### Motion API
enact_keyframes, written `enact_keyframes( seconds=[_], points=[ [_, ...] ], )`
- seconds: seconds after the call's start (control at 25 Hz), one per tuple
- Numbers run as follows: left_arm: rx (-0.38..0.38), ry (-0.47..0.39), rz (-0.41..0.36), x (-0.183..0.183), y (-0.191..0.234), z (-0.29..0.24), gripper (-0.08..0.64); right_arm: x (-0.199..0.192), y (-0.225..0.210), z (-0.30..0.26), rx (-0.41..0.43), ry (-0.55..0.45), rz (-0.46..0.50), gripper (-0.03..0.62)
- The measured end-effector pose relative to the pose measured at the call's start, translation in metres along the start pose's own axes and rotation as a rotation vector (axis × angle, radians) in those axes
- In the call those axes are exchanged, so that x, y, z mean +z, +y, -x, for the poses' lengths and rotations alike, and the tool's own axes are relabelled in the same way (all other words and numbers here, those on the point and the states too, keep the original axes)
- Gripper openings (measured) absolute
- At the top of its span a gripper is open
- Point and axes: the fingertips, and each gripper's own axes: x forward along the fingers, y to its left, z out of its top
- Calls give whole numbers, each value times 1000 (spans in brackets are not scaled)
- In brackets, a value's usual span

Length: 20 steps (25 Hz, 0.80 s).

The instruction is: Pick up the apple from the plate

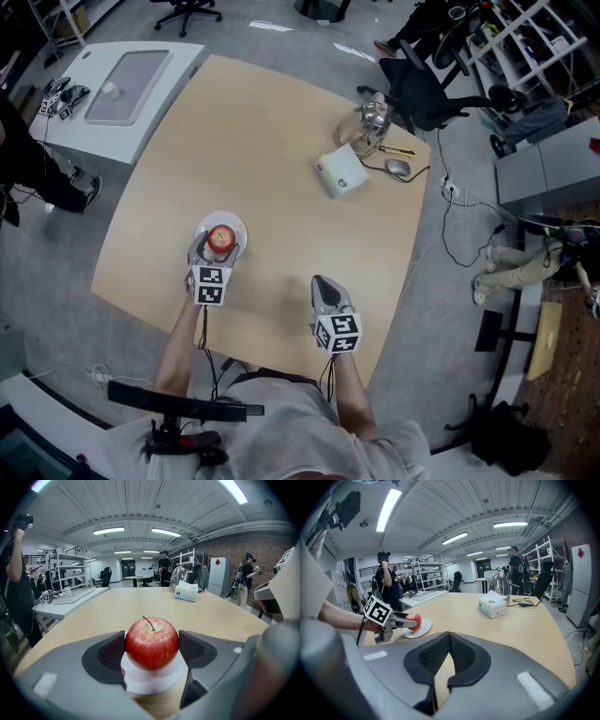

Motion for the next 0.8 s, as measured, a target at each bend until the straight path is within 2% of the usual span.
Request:
enact_keyframes(
  seconds=[0.8],
  points=[
    [16,-39,-29,14,-11,41,380,3,7,15,17,-35,0,6]
  ],
)
